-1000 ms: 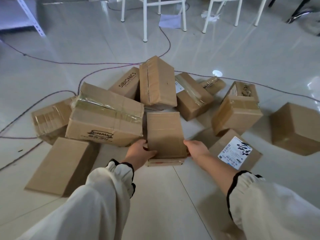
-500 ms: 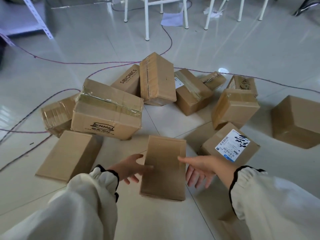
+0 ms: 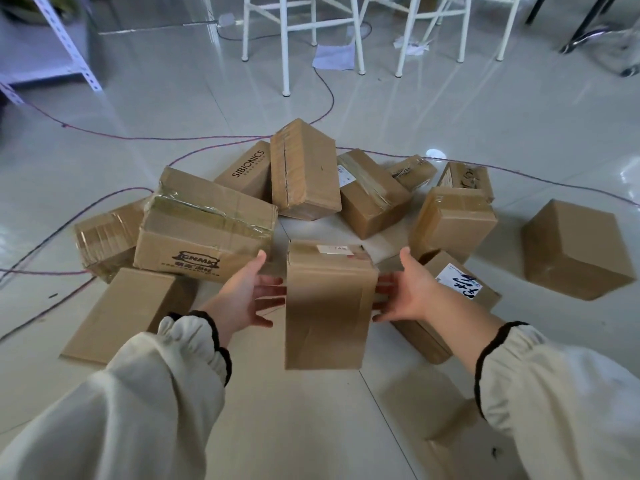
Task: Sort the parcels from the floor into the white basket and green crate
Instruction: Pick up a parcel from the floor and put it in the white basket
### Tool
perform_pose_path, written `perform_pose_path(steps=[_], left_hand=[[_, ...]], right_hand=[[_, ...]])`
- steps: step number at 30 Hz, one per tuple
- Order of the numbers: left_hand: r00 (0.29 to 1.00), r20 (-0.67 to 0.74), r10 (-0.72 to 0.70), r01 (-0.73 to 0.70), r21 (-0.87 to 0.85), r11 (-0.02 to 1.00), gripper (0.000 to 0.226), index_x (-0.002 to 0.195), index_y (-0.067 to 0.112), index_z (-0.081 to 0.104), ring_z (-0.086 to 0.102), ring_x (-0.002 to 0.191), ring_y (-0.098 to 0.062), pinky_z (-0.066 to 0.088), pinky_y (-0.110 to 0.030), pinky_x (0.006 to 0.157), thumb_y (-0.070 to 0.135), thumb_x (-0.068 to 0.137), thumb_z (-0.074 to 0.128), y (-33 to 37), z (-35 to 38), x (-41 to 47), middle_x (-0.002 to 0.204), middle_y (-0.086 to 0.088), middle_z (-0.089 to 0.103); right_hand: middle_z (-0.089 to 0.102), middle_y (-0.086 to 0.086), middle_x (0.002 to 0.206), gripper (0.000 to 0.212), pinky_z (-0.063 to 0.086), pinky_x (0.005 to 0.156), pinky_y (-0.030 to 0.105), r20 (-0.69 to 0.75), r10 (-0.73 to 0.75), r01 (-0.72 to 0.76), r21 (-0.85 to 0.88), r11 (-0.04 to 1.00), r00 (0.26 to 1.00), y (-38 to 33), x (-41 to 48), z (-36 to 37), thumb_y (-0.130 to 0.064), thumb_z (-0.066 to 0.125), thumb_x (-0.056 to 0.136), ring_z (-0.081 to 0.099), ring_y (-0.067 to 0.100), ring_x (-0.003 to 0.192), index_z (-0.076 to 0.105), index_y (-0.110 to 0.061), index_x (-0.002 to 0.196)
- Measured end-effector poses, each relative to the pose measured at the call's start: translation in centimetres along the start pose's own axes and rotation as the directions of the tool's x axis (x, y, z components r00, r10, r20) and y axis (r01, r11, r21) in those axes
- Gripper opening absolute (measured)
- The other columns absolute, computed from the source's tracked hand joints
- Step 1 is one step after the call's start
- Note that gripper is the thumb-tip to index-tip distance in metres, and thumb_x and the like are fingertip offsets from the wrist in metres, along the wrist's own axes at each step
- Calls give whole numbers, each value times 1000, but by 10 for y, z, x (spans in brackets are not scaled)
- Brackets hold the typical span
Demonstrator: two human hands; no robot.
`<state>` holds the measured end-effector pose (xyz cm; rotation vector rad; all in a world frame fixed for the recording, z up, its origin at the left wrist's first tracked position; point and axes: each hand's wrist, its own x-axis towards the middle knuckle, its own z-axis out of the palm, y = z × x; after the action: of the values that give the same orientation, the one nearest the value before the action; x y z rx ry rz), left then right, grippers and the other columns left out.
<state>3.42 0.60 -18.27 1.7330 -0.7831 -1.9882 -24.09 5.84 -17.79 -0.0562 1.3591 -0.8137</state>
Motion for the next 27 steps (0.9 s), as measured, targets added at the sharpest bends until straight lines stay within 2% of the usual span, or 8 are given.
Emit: perform_pose_path(steps=[4, 6, 8, 12, 16, 19, 24, 27], left_hand=[[995, -64, 74, -62, 172, 983, 50, 103, 9, 65, 68, 87, -26, 56, -49, 77, 55, 86, 57, -9, 5, -9, 75, -10, 74], [996, -42, 75, -60, 292, 955, 49, 106, 8, 63, 67, 85, -27, 57, -44, 76, 52, 85, 61, -20, 6, -10, 82, -13, 70], [1000, 11, -4, -1, 374, 927, 49, 109, 8, 60, 65, 88, -27, 58, -42, 74, 49, 83, 65, -30, 7, -12, 97, -14, 66], [976, 94, -197, 144, 403, 904, 42, 116, -2, 56, 61, 107, -37, 54, -49, 86, 27, 88, 66, -44, 9, -11, 119, -21, 59], [985, 105, -139, 78, 448, 891, 28, 110, 5, 58, 66, 98, -30, 57, -45, 81, 13, 85, 68, -48, 3, -8, 109, -12, 67], [991, 82, -104, 60, 423, 904, 32, 111, 10, 54, 66, 96, -28, 57, -40, 71, 11, 84, 70, -52, 1, -3, 108, -11, 67], [992, 91, -89, 50, 363, 931, 41, 118, 16, 55, 70, 91, -25, 58, -39, 66, 15, 81, 73, -59, -4, 8, 101, -8, 72], [989, 118, -92, 46, 346, 937, 47, 117, 23, 55, 70, 91, -25, 59, -41, 67, 22, 76, 77, -62, -8, 9, 101, -5, 72]], right_hand=[[66, 13, 85, 46, 52, 76, 44, -32, -37, 31, -156, 987, 999, 7, -2, 3, -54, 55, 86, 63, 29, 83, 60, -9, 95], [64, 10, 74, 32, 51, 66, 35, -26, -14, 6, -291, 957, 1000, 16, -4, 6, -44, 59, 87, 61, 26, 72, 60, -13, 84], [62, 7, 77, 21, 50, 61, 31, -6, 29, -29, -432, 901, 1000, 25, -7, 9, -34, 60, 89, 60, 22, 70, 60, -13, 85], [62, 14, 99, 16, 56, 72, 39, 8, 180, -150, -524, 838, 984, 38, -8, 12, -10, 57, 92, 62, 25, 90, 58, 0, 104], [64, 18, 87, 7, 58, 66, 35, -4, 233, -202, -515, 833, 973, 45, -6, 17, 3, 50, 93, 65, 25, 76, 56, 4, 93], [65, 16, 89, 6, 57, 64, 33, -31, 187, -172, -558, 812, 982, 47, -1, 20, 2, 52, 92, 65, 24, 77, 56, 3, 96], [62, 20, 118, 23, 53, 86, 38, -56, 165, -169, -539, 825, 985, 53, 9, 20, -1, 55, 92, 62, 30, 105, 55, 4, 114], [55, 18, 124, 30, 53, 79, 42, -79, 149, -166, -614, 771, 986, 54, 14, 14, -13, 62, 89, 59, 33, 100, 53, -3, 116]])
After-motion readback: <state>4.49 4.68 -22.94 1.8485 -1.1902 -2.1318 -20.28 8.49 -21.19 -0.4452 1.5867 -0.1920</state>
